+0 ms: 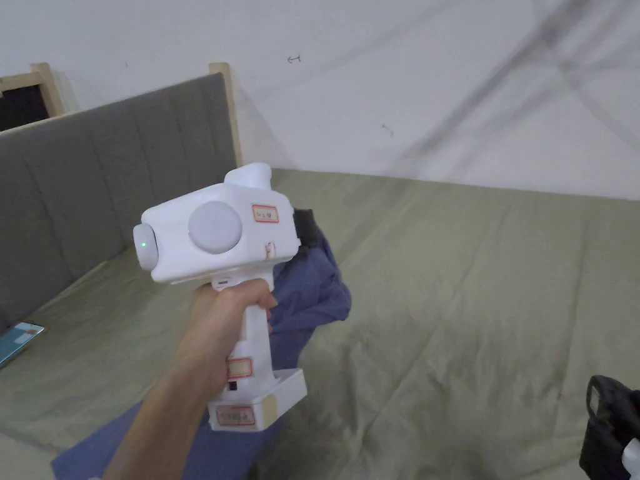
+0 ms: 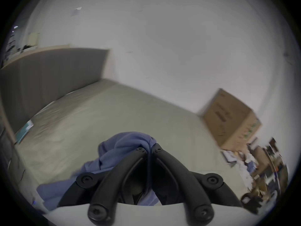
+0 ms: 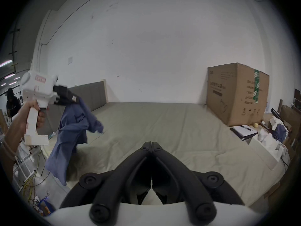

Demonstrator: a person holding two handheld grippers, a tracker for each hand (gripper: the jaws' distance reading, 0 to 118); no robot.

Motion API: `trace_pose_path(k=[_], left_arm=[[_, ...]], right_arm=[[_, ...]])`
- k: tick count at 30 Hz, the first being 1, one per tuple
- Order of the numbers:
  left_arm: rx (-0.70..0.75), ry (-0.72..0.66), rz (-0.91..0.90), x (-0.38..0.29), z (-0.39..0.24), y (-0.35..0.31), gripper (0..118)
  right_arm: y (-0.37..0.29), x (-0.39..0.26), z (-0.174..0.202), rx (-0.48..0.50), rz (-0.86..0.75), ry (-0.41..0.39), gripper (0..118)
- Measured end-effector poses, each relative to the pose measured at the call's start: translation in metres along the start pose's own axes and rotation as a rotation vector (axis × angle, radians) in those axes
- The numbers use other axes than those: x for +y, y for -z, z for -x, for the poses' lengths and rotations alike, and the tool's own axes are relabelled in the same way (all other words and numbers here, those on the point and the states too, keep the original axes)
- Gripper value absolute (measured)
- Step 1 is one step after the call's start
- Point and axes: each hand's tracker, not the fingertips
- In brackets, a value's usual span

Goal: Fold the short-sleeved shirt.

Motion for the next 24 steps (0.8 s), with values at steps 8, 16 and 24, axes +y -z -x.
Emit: trace_pose_path(k=[8,16,24], left_arm=[[-0.433,0.142,0.122,-0.047,-0.198,0.03,2],[-0.348,0.296,0.613,-0.248,-0.268,0.163,2],[-0.28,0.54,0.701,-0.338,-0.285,0.178,60]], right_arm=[[-0.044,0.013,-0.079,-0.194,-0.081,0.064,0],[-0.065,-0.026,-0.147,-0.338,0.029,0.16,0],[-0.061,-0.06,-0.186,-0.392,0.151,0.236,0]])
